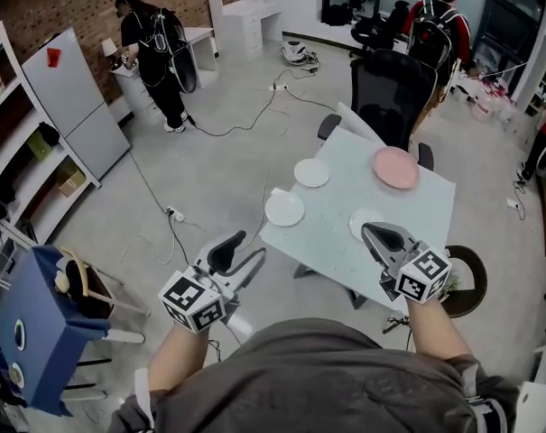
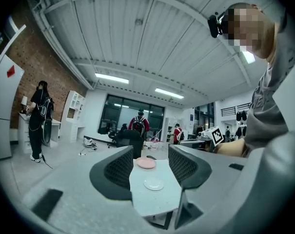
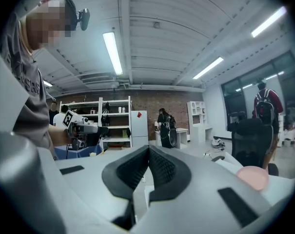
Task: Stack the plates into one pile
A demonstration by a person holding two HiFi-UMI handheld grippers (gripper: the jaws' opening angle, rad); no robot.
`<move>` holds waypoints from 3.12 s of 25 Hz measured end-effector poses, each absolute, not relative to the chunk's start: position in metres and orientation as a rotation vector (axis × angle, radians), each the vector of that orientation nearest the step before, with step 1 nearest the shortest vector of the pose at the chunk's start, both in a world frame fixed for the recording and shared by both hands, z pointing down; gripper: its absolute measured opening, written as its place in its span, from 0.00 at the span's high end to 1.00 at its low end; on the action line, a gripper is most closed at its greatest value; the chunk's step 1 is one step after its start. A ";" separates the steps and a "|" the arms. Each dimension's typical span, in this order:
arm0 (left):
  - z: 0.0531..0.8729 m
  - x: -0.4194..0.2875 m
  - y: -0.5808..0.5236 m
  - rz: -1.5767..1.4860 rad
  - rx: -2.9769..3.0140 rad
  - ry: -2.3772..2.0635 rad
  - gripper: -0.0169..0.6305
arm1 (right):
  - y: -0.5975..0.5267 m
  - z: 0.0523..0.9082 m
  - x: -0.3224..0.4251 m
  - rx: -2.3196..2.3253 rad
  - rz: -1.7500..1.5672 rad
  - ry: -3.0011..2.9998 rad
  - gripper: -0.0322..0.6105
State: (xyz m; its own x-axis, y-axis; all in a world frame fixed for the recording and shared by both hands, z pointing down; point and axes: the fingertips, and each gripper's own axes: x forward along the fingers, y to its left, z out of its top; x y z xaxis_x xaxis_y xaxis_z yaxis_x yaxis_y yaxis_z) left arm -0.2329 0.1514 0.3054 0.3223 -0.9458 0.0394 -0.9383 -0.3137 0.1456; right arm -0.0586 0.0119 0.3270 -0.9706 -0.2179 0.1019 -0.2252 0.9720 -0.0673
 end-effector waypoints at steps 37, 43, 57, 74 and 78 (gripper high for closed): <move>0.477 -0.367 -0.077 -0.089 2.064 -1.541 0.66 | -0.189 0.388 -0.169 0.250 0.103 -2.980 0.96; 0.577 -0.388 -0.108 0.083 1.973 -1.445 0.66 | -0.208 0.412 -0.170 0.304 0.122 -2.949 0.96; 0.714 -0.405 -0.147 0.010 1.722 -1.252 0.66 | -0.226 0.484 -0.166 0.342 0.209 -2.864 0.96; 0.657 -0.374 -0.163 -0.047 1.763 -1.191 0.95 | -0.241 0.492 -0.118 0.458 0.245 -2.859 0.96; 0.617 -0.344 -0.177 -0.086 1.821 -1.141 0.95 | -0.250 0.484 -0.096 0.502 0.235 -2.869 0.96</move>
